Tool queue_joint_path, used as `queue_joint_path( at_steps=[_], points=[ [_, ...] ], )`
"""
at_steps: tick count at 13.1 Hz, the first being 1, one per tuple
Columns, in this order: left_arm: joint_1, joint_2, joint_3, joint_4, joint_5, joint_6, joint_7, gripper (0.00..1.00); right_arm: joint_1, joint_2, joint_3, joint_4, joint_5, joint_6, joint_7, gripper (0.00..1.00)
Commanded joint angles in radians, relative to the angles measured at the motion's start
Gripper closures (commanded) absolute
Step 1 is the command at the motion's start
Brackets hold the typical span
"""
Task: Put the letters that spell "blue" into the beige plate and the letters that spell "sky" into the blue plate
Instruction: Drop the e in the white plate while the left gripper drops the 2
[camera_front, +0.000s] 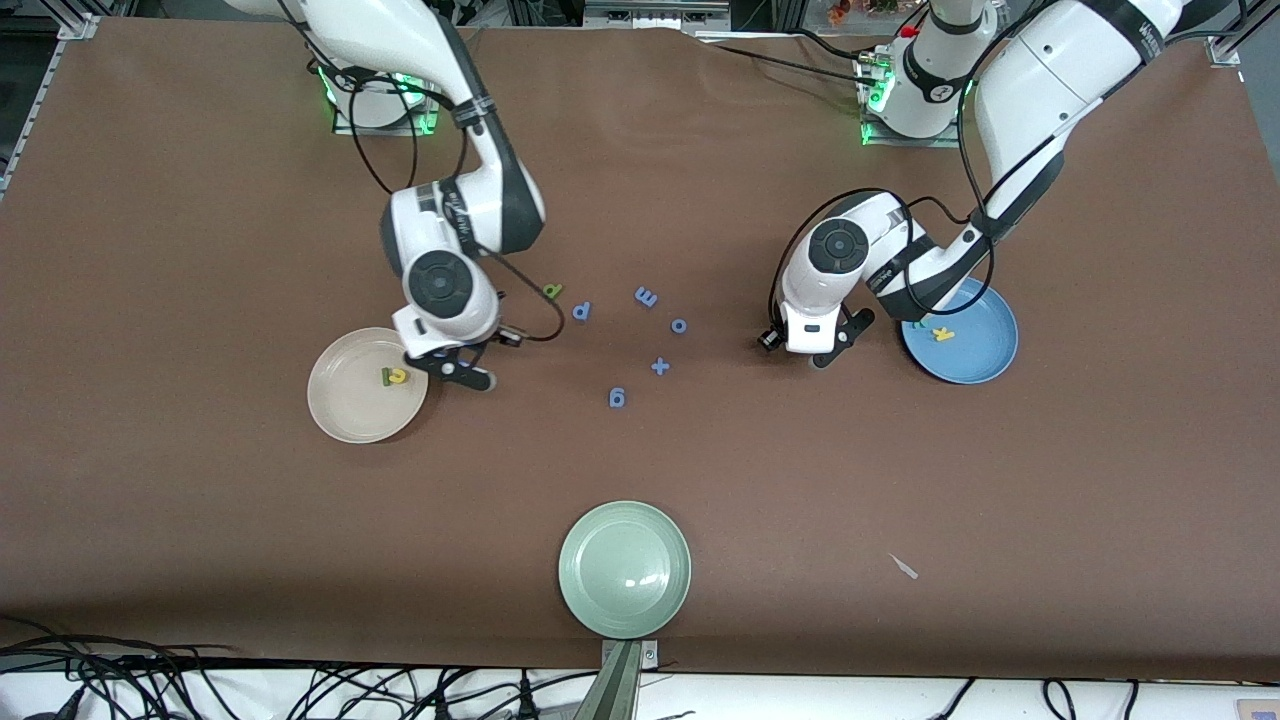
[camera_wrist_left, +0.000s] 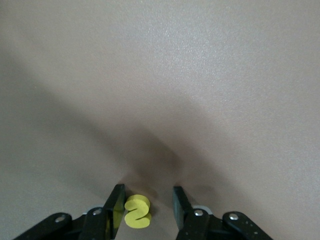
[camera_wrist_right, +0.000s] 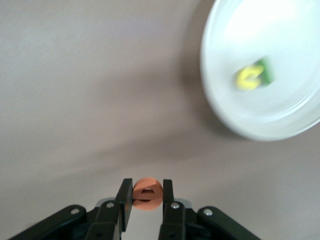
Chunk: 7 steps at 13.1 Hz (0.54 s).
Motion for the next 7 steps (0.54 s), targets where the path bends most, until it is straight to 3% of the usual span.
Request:
queue_joint_path(
  at_steps=[1, 3, 6, 7],
  points=[
    [-0.007, 0.019, 0.005, 0.014, 0.035, -0.007, -0.025, 0.52, 0.011, -0.037, -0.087, -0.053, -0.043, -0.014, -0.191, 0.81],
    [-0.008, 0.019, 0.002, 0.012, 0.035, -0.012, -0.025, 0.56, 0.009, -0.038, -0.153, -0.068, -0.045, -0.006, -0.321, 0.81],
    [-0.009, 0.013, -0.001, 0.009, 0.035, -0.018, -0.031, 0.88, -0.011, -0.037, -0.176, -0.113, -0.024, 0.031, -0.393, 0.77],
    [-0.005, 0.009, -0.002, 0.011, 0.033, -0.019, -0.030, 0.94, -0.011, -0.040, -0.176, -0.136, -0.007, 0.051, -0.393, 0.68]
  ],
)
